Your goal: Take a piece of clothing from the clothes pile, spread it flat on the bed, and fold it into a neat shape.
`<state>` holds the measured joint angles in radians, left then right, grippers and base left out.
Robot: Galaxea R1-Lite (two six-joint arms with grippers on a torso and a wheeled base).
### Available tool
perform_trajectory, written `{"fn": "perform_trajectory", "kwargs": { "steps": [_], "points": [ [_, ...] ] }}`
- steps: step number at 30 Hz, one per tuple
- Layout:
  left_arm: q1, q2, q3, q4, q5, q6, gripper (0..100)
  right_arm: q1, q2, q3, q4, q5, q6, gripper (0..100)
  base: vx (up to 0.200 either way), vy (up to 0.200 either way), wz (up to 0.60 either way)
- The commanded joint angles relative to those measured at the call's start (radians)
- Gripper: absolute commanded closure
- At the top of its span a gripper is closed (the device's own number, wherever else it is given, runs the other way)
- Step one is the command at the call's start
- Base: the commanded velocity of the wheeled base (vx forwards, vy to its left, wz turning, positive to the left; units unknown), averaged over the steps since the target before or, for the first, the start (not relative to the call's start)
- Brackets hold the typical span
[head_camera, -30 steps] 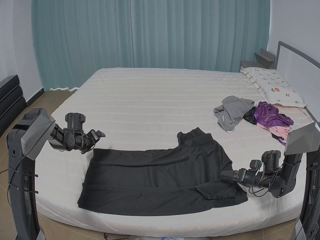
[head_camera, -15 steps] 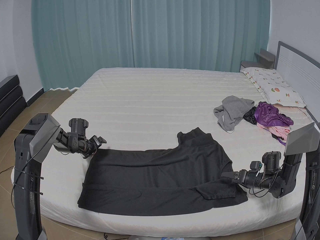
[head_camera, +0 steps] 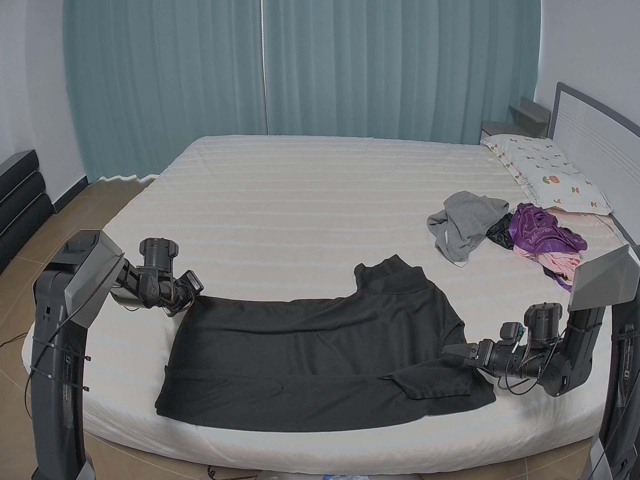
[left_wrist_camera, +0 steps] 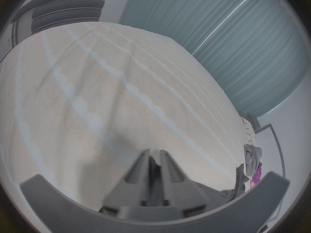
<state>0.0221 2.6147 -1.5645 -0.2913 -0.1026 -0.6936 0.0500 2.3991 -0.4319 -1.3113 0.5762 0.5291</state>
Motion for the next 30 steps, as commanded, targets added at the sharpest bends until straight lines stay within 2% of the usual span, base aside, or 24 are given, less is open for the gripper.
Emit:
{"fn": "perform_trajectory", "kwargs": {
  "steps": [1,4,14,19,21,26,30],
  "points": [
    [0.018,-0.004,-0.003,-0.005,0.02,-0.023,100,0.001,0.002,0.001,0.0,0.001,0.0,0,0.0,0.0,0.0],
    [0.022,-0.004,-0.003,-0.029,0.027,-0.049,100,0.001,0.002,0.001,0.0,0.001,0.0,0,0.0,0.0,0.0],
    [0.018,0.001,-0.002,-0.054,0.027,-0.044,100,0.001,0.002,-0.011,0.0,-0.002,0.005,0,0.0,0.0,0.0],
    [0.018,-0.002,0.009,-0.052,0.027,-0.044,100,0.021,-0.009,-0.048,0.007,-0.027,0.025,0,0.0,0.0,0.0],
    [0.018,-0.004,0.011,-0.051,0.027,-0.046,100,0.044,-0.038,-0.1,0.032,-0.081,0.028,0,0.0,0.0,0.0],
    [0.018,-0.008,0.032,-0.052,0.026,-0.046,100,0.103,-0.028,-0.281,0.205,-0.223,0.025,0,0.0,0.0,0.0],
    [0.016,-0.007,0.035,-0.054,0.027,-0.043,100,0.139,0.0,-0.436,0.293,-0.297,0.026,0,0.0,0.0,0.0]
  ]
}}
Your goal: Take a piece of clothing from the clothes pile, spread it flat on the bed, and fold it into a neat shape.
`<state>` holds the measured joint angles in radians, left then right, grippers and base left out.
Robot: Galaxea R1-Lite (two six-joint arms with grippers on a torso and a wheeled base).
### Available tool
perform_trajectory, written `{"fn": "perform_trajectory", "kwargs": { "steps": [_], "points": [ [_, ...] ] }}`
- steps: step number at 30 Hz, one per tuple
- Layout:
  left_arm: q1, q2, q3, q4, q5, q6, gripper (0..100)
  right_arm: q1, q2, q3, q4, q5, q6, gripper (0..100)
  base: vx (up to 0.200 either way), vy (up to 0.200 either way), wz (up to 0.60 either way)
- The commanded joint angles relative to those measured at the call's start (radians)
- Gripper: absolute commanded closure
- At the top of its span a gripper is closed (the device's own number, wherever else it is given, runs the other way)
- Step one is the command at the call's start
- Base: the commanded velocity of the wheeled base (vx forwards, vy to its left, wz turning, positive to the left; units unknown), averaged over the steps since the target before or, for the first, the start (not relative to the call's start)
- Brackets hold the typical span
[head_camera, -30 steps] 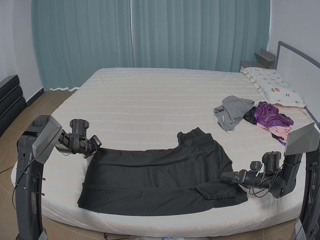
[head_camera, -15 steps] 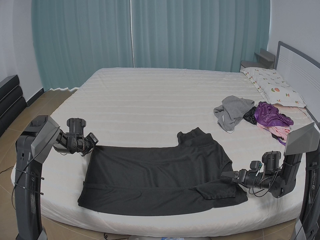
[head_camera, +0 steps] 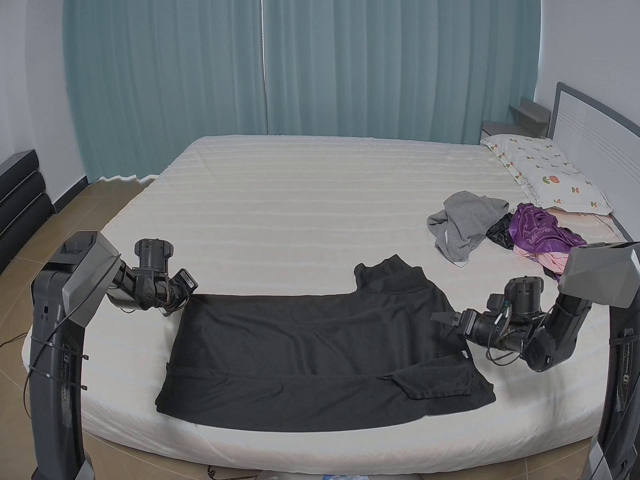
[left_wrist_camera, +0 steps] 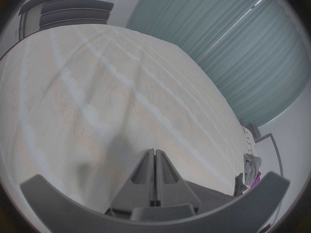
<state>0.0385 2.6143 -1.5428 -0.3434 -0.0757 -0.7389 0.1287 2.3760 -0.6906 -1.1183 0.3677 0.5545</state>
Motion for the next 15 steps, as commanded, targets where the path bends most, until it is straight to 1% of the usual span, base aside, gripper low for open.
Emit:
{"fn": "perform_trajectory", "kwargs": {
  "steps": [1,4,6,10,12,13,15],
  "points": [
    [0.0,-0.006,0.016,-0.002,0.001,0.003,100,0.069,0.042,-0.216,0.118,-0.116,0.001,0,0.0,0.0,0.0],
    [0.0,-0.005,0.016,-0.002,0.001,0.004,100,0.092,0.094,-0.333,0.156,-0.176,-0.002,0,0.0,0.0,0.0],
    [-0.002,-0.005,0.016,-0.002,0.001,0.004,100,0.103,0.126,-0.4,0.195,-0.19,-0.004,0,0.0,0.0,0.0],
    [-0.002,-0.005,0.018,-0.002,0.001,0.004,100,0.097,0.187,-0.544,0.301,-0.205,-0.002,0,0.0,0.0,0.0],
    [-0.002,-0.006,0.02,-0.002,0.001,0.004,100,0.094,0.213,-0.586,0.325,-0.213,-0.002,0,0.0,0.0,0.0],
    [0.0,-0.003,0.015,-0.002,0.001,0.004,100,0.089,0.255,-0.652,0.347,-0.236,-0.002,0,0.0,0.0,0.0],
    [0.0,-0.003,0.013,-0.002,0.001,0.003,100,0.086,0.287,-0.725,0.357,-0.265,-0.004,0,0.0,0.0,0.0]
  ]
}}
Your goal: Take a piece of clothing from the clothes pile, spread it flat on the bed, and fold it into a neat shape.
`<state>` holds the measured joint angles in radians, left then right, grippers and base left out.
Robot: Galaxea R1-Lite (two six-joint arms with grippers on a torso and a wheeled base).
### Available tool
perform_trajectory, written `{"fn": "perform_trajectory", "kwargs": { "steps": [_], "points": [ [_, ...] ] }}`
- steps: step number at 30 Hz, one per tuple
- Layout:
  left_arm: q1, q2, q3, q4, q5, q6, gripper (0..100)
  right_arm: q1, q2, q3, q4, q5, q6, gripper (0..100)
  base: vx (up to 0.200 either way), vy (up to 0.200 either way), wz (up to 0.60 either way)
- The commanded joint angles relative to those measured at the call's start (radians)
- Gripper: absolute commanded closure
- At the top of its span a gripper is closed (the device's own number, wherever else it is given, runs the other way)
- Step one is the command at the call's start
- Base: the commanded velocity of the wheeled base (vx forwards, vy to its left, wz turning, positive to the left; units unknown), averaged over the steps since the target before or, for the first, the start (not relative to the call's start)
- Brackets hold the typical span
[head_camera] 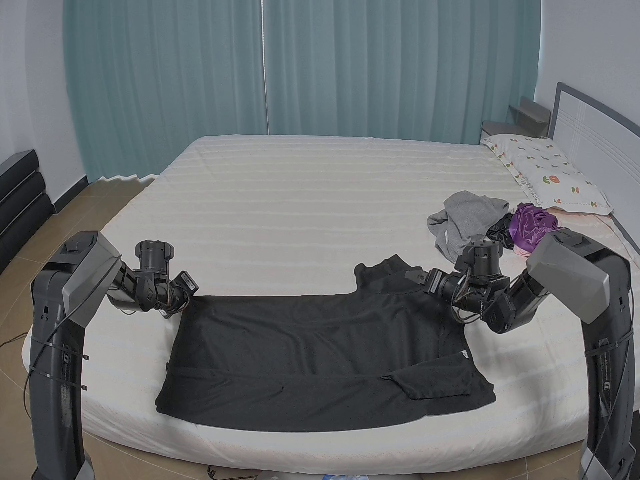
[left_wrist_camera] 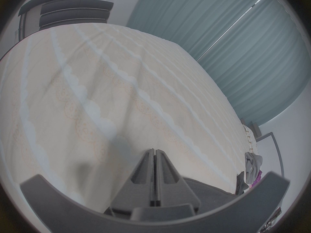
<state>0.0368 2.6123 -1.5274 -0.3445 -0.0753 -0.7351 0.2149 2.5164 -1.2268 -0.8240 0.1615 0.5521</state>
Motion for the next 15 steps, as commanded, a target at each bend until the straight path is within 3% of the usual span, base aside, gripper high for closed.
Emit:
{"fn": "perform_trajectory", "kwargs": {
  "steps": [1,5,15],
  "points": [
    [0.002,-0.002,-0.002,-0.001,0.0,-0.001,100,0.0,0.147,-0.189,0.063,-0.059,-0.001,0,0.0,0.0,0.0],
    [0.002,-0.002,0.003,-0.001,0.0,0.002,100,-0.032,0.202,-0.301,0.141,-0.077,-0.001,0,0.0,0.0,0.0],
    [0.0,-0.003,0.004,-0.001,0.0,0.002,100,-0.068,0.24,-0.353,0.152,-0.103,-0.004,0,0.0,0.0,0.0]
  ]
}}
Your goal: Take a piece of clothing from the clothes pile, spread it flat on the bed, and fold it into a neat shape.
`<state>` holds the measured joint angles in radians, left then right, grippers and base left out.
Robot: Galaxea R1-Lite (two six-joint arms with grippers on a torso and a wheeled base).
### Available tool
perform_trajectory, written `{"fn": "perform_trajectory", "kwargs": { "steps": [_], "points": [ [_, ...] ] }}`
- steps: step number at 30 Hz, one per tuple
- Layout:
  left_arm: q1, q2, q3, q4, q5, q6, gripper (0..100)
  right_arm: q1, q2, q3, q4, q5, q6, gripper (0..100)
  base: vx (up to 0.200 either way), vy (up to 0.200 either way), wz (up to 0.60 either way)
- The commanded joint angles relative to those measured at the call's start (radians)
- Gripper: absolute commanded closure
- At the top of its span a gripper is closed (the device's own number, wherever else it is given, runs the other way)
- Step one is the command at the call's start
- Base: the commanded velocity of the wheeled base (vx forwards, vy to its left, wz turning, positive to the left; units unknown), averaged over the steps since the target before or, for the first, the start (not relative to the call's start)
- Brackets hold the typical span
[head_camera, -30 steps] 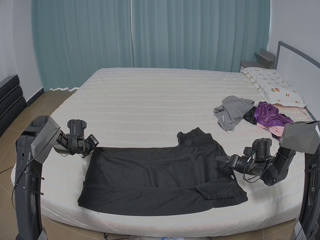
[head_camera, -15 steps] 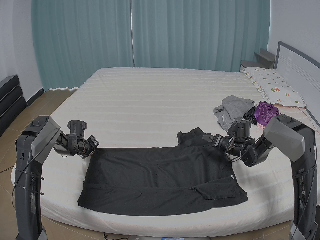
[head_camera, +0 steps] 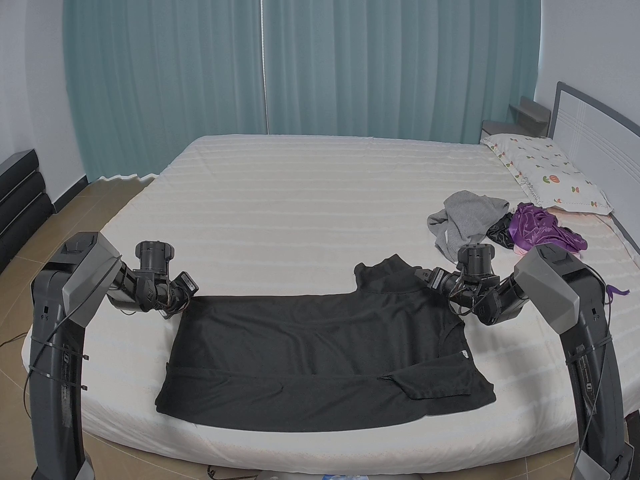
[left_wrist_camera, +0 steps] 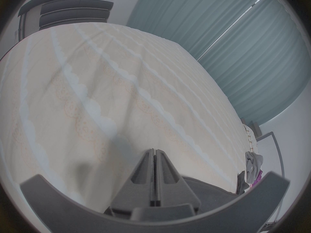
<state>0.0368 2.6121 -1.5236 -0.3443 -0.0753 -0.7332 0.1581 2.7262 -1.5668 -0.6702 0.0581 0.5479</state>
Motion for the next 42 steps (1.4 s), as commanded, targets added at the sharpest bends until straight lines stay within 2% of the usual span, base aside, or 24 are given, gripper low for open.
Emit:
{"fn": "perform_trajectory", "kwargs": {
  "steps": [1,3,4,9,21,30,31,38,42],
  "points": [
    [0.0,-0.003,0.0,-0.001,0.0,0.0,100,-0.011,0.03,-0.013,-0.002,0.0,0.0,0,0.0,0.0,0.0],
    [0.0,-0.001,0.0,-0.001,0.0,0.0,100,-0.011,0.03,-0.013,0.0,0.0,0.0,0,0.0,0.0,0.0],
    [0.0,-0.003,0.0,-0.001,0.0,0.0,100,-0.011,0.03,-0.009,0.0,0.0,0.0,100,0.0,0.0,0.0],
    [0.0,-0.001,0.0,-0.001,0.0,0.0,100,-0.012,0.021,0.004,0.003,0.002,0.001,100,0.0,0.0,0.0],
    [0.0,-0.001,0.0,0.001,0.0,0.0,100,-0.035,-0.077,0.185,0.004,0.017,-0.005,100,0.0,0.0,0.0],
    [0.0,-0.001,0.0,0.001,0.0,0.0,100,-0.034,-0.128,0.258,0.006,0.051,-0.008,100,0.0,0.0,0.0],
    [0.0,-0.001,0.0,0.001,0.0,0.0,100,-0.034,-0.128,0.263,0.008,0.052,-0.016,0,0.0,0.0,0.0],
    [0.0,-0.001,0.0,0.001,0.0,0.0,100,-0.025,-0.117,0.243,0.004,0.055,-0.034,0,0.0,0.0,0.0],
    [0.0,-0.001,0.0,-0.001,0.0,0.001,100,-0.011,-0.109,0.171,0.018,0.055,-0.029,0,0.0,0.0,0.0]
  ]
}}
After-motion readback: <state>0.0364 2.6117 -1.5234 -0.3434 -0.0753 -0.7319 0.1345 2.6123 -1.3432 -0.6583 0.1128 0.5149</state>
